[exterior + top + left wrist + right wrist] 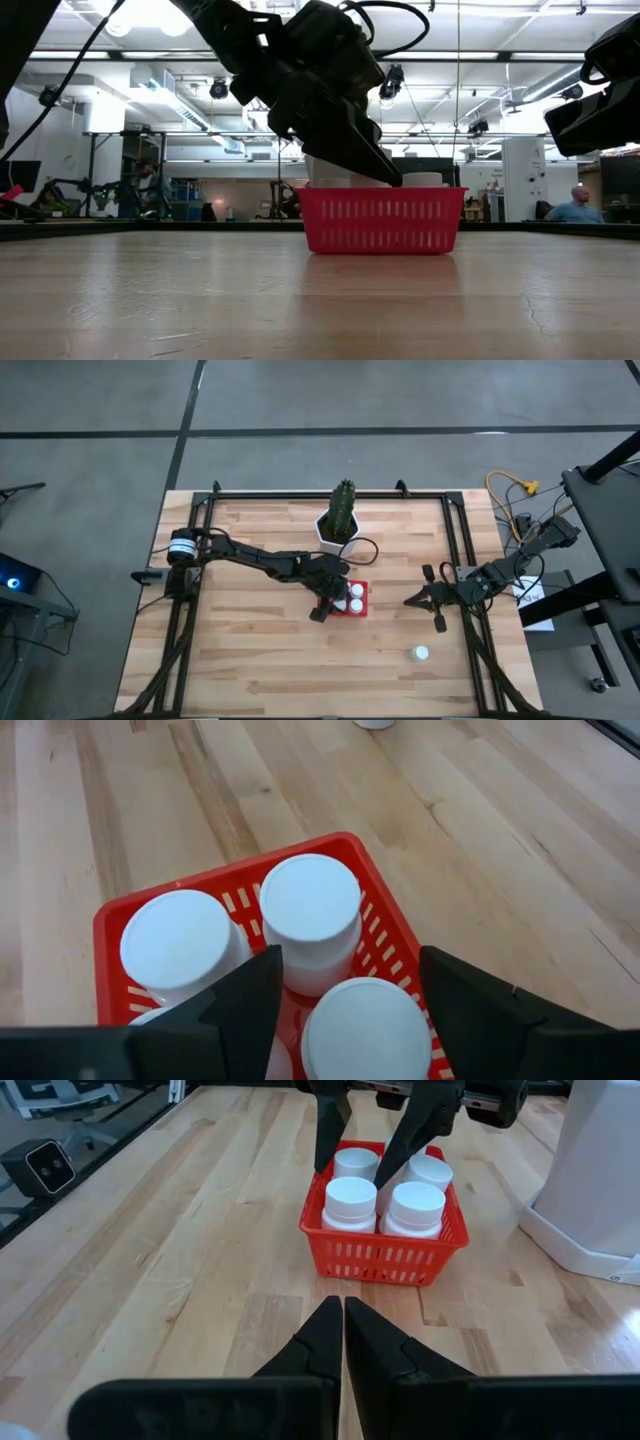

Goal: Pick and place pill bottles into a basket
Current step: Put the left white pill bottle into the red bin

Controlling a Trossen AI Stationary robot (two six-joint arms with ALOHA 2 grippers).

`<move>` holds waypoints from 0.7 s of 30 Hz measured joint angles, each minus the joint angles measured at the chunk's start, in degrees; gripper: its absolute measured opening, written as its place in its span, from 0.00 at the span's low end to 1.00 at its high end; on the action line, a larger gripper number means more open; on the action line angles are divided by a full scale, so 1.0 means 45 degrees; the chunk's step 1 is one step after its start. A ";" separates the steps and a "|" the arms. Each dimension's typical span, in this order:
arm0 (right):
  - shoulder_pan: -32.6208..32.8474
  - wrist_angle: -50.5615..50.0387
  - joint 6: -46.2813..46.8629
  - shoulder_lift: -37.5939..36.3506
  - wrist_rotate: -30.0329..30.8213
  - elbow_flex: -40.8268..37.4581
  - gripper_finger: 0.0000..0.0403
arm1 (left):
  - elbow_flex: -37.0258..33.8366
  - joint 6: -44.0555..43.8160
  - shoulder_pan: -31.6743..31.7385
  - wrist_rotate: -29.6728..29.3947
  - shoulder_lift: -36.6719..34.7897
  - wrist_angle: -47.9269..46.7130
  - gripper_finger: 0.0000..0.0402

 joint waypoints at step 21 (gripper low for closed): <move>0.0000 -0.0002 -0.0029 0.0019 0.0000 0.0000 0.02 | 0.0023 0.0044 0.0000 -0.0772 -0.1793 -0.2181 0.48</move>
